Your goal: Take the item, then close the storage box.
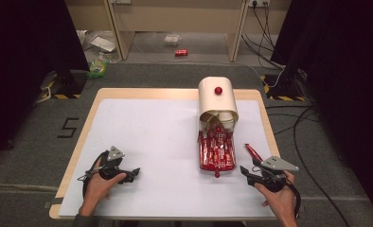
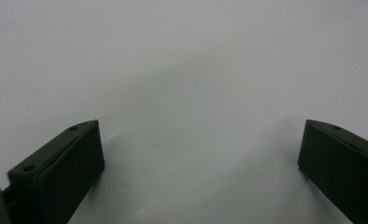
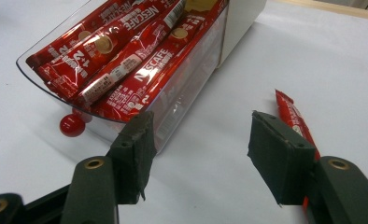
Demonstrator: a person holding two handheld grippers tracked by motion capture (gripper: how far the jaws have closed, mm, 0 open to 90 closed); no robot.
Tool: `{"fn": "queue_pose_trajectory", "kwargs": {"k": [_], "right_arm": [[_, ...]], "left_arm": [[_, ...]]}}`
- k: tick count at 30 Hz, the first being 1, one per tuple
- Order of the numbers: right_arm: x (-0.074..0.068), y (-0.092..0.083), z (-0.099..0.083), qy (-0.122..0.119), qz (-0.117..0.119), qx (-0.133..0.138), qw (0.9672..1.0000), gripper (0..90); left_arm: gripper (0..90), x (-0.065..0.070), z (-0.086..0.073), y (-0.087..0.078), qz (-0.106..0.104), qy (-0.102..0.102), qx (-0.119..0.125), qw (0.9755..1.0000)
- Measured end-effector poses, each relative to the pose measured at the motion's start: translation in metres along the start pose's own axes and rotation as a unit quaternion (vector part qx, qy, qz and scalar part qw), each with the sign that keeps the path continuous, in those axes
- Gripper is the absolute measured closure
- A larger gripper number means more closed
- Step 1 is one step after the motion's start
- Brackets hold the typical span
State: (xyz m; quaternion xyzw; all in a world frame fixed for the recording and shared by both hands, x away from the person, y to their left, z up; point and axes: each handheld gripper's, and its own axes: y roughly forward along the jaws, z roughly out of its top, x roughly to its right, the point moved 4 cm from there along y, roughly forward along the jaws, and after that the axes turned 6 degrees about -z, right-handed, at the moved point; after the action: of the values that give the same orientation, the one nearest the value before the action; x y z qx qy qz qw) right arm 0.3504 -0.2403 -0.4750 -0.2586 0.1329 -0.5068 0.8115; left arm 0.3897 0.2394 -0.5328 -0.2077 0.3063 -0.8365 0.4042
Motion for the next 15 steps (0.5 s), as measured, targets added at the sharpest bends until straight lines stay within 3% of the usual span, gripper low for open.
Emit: {"fn": "queue_pose_trajectory", "kwargs": {"k": [15], "right_arm": [[-0.0079,-0.0038,-0.0078,-0.009,0.009,-0.004,0.9999,41.2]], "left_arm": [[0.0,0.0000,0.0000,0.0001,0.000,0.000,0.001,1.0000]]}}
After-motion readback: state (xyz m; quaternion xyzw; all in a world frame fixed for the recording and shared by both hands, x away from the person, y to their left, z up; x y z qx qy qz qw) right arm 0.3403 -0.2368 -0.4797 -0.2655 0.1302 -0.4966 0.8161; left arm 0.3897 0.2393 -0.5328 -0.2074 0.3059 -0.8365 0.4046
